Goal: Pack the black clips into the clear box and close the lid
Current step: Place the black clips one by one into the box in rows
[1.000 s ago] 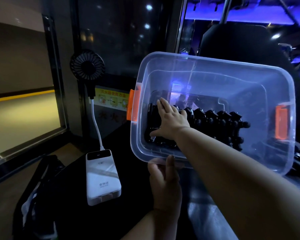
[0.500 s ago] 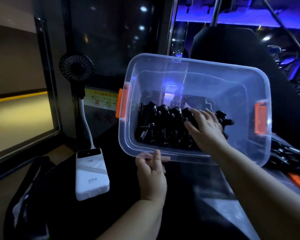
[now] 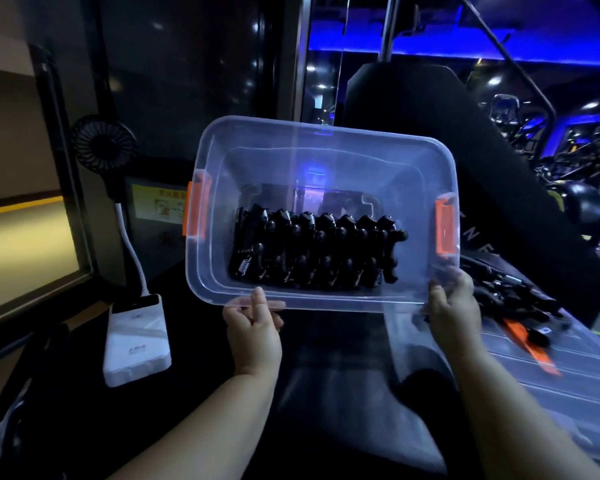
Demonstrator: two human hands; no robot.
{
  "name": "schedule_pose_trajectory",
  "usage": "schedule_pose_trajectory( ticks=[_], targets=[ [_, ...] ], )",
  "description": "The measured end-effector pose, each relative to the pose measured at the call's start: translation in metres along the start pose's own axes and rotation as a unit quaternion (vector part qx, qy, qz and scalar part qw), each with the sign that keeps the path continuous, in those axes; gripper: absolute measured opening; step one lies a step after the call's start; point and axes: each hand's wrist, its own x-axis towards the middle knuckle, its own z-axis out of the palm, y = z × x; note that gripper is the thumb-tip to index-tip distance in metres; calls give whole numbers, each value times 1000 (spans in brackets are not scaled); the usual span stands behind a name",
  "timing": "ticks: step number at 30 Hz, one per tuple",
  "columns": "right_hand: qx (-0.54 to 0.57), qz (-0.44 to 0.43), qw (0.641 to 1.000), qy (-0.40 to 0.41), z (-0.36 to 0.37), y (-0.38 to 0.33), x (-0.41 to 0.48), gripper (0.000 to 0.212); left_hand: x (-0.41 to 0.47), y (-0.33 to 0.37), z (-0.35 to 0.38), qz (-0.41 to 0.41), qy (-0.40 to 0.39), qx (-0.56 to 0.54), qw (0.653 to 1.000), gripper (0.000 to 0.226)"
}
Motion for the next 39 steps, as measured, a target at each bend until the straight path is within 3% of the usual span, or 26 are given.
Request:
schedule_pose_trajectory(
  ticks=[3,11,18,23,29,39],
  targets=[
    [39,-2,999,12,1,4,-1,30,-8,2,9,-30,-13,7,999,13],
    [52,7,999,-8,1,18,2,35,-50,-8,65,-180,-157,-71,968,26],
    [23,25,999,-37,-5,15,5,28,-50,-9,62,-163,-199,-58,965,15],
    [-131,58,984,-104,-37,22,8,41,-50,-12,63,-145,-195,-49,969,13],
    [-369,108,911,-148,-60,50,-7,54,-49,-15,65,-130,-195,-51,971,12],
    [-396,93,900,-157,-58,48,-11,44,-51,-15,64,-133,-191,-47,971,11]
  ],
)
